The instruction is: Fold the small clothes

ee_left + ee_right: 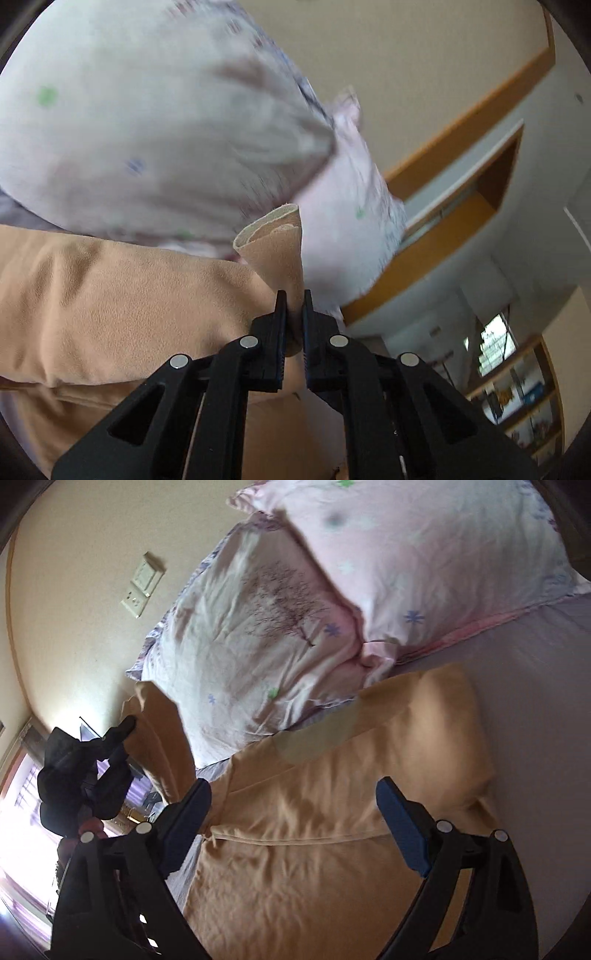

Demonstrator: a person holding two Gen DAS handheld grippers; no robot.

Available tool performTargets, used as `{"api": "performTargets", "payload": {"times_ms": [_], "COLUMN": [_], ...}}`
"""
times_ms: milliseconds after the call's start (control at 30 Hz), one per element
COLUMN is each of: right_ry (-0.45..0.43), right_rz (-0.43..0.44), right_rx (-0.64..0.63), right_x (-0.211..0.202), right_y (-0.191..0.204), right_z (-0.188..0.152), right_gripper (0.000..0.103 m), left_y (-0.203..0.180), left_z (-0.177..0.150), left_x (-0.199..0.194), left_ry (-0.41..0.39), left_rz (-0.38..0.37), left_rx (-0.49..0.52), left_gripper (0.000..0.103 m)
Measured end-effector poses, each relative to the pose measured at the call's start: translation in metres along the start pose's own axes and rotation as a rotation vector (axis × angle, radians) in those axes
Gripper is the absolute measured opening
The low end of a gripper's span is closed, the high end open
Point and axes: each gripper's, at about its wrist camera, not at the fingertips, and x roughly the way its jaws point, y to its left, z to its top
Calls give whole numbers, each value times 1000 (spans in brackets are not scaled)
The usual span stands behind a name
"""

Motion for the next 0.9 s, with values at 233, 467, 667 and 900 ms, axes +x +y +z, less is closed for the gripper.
{"api": "performTargets", "payload": {"times_ms": [233,467,667,900], "right_ry": [-35,30,86,110], "right_rz": [-125,-132,-289,-400], "right_rx": [125,35,8,-103], "right_x": [-36,-25,18,47], "right_y": [-69,-58,-55,-46], "right_z": [6,23,36,46], "right_gripper": [90,59,49,6], "left_y": [-13,14,80,118], "left_z": [-51,-9,-20,-38], "left_x": [118,-4,-32,-28], "left_ry": [412,104,156,211], "left_rz": [-91,120,335,446], "left_rx": [35,165,100,97], "left_gripper": [20,100,100,100]}}
